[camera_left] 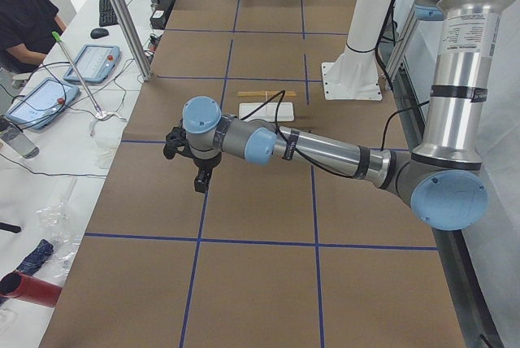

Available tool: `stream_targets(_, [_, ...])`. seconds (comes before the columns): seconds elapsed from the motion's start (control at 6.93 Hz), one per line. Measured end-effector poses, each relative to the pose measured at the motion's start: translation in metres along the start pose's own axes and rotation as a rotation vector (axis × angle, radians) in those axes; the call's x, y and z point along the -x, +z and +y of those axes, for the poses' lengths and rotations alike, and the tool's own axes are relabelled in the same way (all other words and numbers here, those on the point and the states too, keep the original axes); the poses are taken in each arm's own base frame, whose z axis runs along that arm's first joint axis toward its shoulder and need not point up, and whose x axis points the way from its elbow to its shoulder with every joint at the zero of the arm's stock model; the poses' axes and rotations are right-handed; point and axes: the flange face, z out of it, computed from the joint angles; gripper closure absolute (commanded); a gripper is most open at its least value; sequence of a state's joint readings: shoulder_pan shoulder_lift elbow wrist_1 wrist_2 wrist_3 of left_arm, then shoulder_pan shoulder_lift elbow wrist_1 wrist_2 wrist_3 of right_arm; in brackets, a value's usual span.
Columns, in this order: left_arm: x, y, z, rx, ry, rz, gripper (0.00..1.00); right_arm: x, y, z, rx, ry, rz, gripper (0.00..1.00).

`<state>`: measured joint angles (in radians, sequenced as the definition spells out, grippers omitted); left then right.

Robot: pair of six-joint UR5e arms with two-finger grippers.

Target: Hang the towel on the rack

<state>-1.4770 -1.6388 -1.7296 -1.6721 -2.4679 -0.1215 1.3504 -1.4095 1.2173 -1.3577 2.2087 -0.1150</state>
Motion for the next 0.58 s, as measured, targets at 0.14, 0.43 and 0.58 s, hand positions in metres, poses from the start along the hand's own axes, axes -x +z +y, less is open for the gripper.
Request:
stream_targets(0.14, [-0.004, 0.000, 0.001, 0.005, 0.000, 0.041, 0.00, 0.018, -0.046, -0.002, -0.055, 0.008, -0.038, 1.00])
stream_targets(0.43, [-0.020, 0.002, 0.002, 0.002, 0.021, 0.131, 0.00, 0.102, -0.140, 0.019, -0.147, 0.049, -0.098, 1.00])
stream_targets(0.58, [-0.044, 0.010, 0.000, -0.004, 0.016, 0.167, 0.00, 0.156, -0.171, 0.024, -0.168, 0.087, -0.127, 1.00])
